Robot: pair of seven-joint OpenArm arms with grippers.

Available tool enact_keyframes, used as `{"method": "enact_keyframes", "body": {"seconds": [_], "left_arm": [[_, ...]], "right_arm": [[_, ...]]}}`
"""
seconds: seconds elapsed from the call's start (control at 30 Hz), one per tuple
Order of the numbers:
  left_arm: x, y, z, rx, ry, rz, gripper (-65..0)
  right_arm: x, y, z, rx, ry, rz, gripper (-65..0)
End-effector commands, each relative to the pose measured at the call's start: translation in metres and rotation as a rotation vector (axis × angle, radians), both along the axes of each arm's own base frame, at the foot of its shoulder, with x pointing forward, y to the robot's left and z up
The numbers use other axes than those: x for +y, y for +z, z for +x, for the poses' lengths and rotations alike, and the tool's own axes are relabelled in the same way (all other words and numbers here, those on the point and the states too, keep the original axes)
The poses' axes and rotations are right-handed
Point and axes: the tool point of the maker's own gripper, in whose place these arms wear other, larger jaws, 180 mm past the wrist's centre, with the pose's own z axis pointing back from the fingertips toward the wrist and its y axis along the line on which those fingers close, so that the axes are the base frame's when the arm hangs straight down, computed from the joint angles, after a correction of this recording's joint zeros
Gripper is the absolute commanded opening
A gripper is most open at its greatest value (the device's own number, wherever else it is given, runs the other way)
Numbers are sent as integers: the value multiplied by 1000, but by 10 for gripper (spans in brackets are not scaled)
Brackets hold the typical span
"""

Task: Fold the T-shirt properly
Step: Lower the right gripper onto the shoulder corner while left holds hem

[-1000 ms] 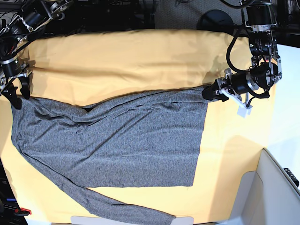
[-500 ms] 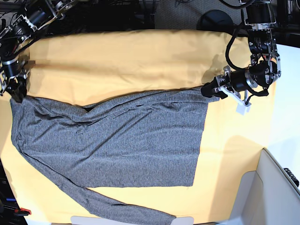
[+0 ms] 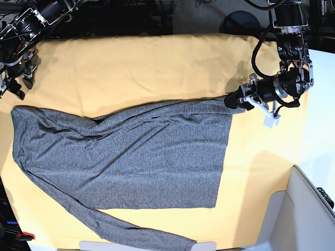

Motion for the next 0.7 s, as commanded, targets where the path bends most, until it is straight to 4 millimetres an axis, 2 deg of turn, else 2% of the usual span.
{"method": "enact_keyframes", "body": {"seconds": [0.0, 0.17, 0.27, 0.4, 0.67], "left_arm": [[1, 11, 5, -22, -10, -6, -441], [1, 11, 5, -21, -11, -6, -441], [1, 11, 5, -21, -11, -6, -441], [1, 10, 4, -19, -10, -8, -441], [2, 11, 4, -19, -9, -8, -441]], "right_arm": [[-12, 4, -2, 26, -48, -15, -384], [-11, -2, 15, 33, -52, 10, -385], [-14, 5, 26, 15, -49, 5, -385], [-6, 17, 50, 2, -5, -26, -385], [-4, 32, 76, 1, 20, -74, -385]]}}
